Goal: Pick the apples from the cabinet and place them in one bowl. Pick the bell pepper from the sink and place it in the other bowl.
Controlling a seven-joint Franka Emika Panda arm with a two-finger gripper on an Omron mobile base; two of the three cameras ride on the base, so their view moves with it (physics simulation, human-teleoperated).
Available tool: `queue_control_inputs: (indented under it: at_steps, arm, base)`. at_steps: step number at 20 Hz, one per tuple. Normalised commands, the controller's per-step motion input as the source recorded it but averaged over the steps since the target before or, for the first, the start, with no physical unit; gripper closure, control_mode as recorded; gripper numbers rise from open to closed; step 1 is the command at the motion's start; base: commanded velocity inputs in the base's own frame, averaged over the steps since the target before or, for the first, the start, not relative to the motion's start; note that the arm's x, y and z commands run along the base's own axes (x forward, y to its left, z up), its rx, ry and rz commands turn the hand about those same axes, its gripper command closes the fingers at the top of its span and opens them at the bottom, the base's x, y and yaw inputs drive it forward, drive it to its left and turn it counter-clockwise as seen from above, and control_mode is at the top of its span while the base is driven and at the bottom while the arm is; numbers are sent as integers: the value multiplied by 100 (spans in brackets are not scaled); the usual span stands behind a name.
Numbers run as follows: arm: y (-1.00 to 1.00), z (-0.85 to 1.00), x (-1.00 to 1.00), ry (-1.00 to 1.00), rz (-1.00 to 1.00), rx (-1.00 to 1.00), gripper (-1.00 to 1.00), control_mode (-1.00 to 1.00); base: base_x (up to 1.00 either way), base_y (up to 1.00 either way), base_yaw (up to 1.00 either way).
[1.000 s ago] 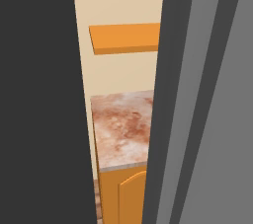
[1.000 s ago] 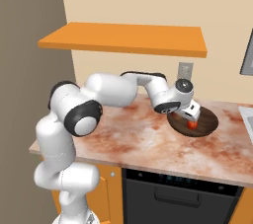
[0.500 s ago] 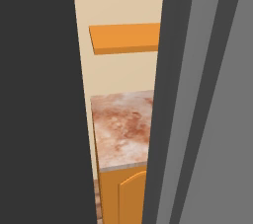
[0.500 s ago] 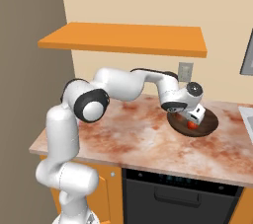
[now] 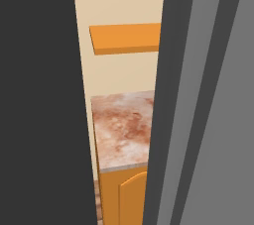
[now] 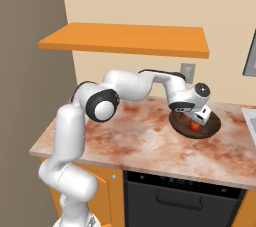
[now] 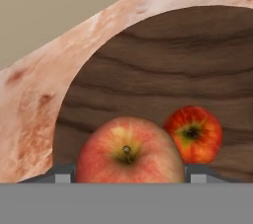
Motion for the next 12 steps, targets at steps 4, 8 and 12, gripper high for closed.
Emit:
queue_control_inputs:
  at_steps: [4, 8, 12]
  arm:
    - [0, -16, 25, 0, 0, 0, 100, -100]
    - [0, -16, 26, 0, 0, 0, 100, -100]
    - [0, -15, 24, 0, 0, 0, 100, -100]
  base:
    - [0, 0, 0]
    - [0, 0, 0]
    - [0, 0, 0]
